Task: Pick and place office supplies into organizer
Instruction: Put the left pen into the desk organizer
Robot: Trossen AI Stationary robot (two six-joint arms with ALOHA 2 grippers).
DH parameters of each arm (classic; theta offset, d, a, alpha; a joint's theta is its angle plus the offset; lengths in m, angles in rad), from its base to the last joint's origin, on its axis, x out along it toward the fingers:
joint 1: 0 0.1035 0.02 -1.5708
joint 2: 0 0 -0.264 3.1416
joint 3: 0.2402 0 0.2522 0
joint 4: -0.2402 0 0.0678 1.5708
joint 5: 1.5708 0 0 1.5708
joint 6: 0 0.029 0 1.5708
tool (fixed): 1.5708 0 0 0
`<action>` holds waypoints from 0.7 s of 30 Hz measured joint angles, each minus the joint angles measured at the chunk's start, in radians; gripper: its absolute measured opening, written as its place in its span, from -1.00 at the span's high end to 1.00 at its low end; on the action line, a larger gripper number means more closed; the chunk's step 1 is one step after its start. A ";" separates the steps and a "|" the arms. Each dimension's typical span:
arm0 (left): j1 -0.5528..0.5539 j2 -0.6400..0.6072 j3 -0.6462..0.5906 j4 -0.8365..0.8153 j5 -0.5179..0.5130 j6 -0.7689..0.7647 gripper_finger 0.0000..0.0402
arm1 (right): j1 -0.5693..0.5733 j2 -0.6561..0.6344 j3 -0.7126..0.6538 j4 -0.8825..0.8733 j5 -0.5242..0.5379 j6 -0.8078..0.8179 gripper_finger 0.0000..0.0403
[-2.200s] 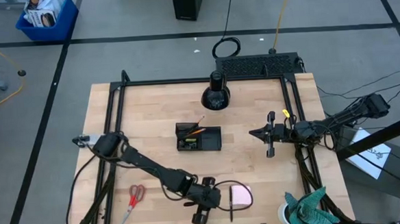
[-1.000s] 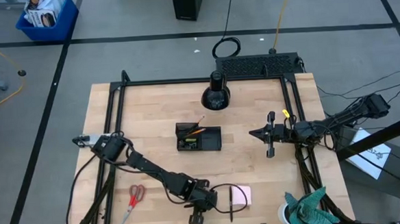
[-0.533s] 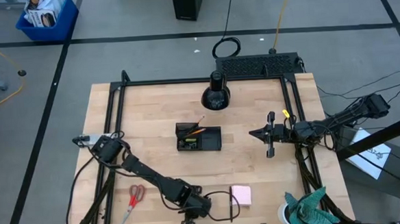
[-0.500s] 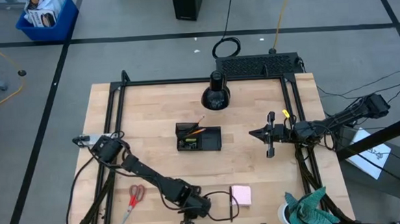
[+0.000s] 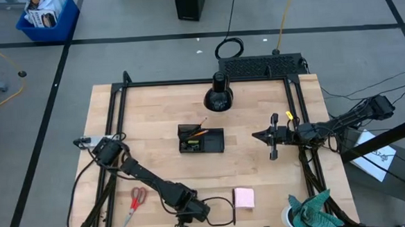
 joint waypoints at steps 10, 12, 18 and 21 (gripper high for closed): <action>-0.038 -0.011 0.000 -0.065 0.010 0.003 0.97 | 0.000 0.000 0.000 -0.008 0.000 0.001 0.98; -0.042 -0.028 -0.002 -0.065 -0.018 0.011 0.98 | 0.000 0.000 0.000 -0.007 0.000 0.001 0.98; -0.042 -0.093 -0.014 -0.106 -0.071 -0.003 0.99 | 0.000 0.000 0.000 0.001 0.000 0.001 0.98; -0.040 -0.138 -0.010 -0.076 -0.113 -0.033 0.98 | 0.000 0.000 0.000 0.009 0.000 0.001 0.98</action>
